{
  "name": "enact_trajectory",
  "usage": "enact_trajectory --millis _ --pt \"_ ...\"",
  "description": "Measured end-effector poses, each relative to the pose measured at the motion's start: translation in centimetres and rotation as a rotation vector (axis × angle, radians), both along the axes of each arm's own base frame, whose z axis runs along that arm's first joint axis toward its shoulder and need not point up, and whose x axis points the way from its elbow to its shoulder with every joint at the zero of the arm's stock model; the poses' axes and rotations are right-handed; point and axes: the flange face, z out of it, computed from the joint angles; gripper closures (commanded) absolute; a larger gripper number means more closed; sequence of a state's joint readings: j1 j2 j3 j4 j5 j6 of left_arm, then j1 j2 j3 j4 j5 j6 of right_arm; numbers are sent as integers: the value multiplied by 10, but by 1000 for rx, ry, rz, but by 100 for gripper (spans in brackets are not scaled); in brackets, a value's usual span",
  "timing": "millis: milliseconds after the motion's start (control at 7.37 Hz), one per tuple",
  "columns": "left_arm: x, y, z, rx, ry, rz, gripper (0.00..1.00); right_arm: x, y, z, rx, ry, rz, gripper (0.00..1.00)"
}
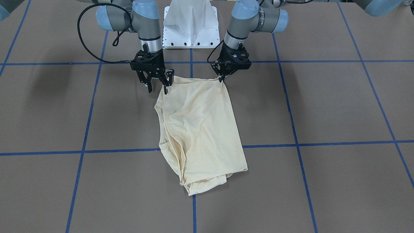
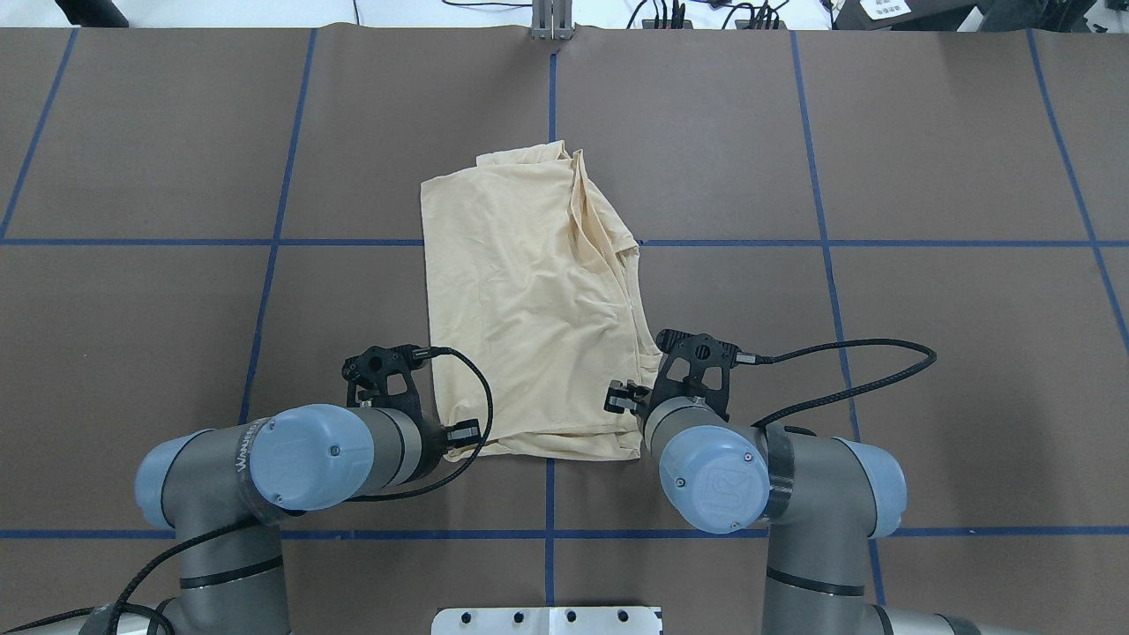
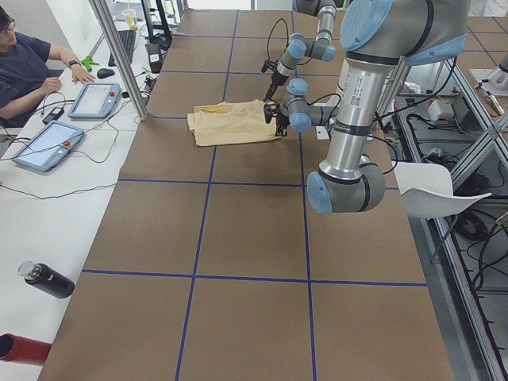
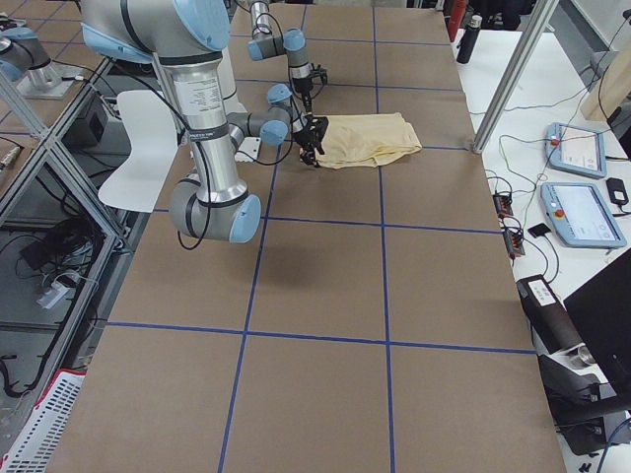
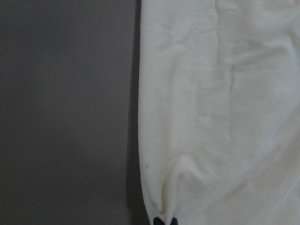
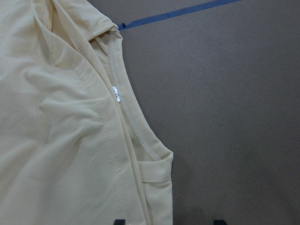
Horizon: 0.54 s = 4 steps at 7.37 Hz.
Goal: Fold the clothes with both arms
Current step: 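Grasp the near corners of the shirt with the left and right grippers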
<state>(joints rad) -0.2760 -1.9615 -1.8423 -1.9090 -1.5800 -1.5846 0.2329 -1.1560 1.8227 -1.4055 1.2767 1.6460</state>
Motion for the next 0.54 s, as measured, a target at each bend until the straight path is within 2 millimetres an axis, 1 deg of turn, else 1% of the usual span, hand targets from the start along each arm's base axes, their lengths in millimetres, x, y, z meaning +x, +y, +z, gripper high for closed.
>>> enact_trajectory --millis 136,407,543 --pt "0 0 0 0 0 0 100 -7 3 2 -1 5 7 55" --pt "0 0 1 0 -2 0 100 -14 8 1 -4 10 13 80" --pt "0 0 1 0 -2 0 100 -17 11 -3 -8 9 21 99"
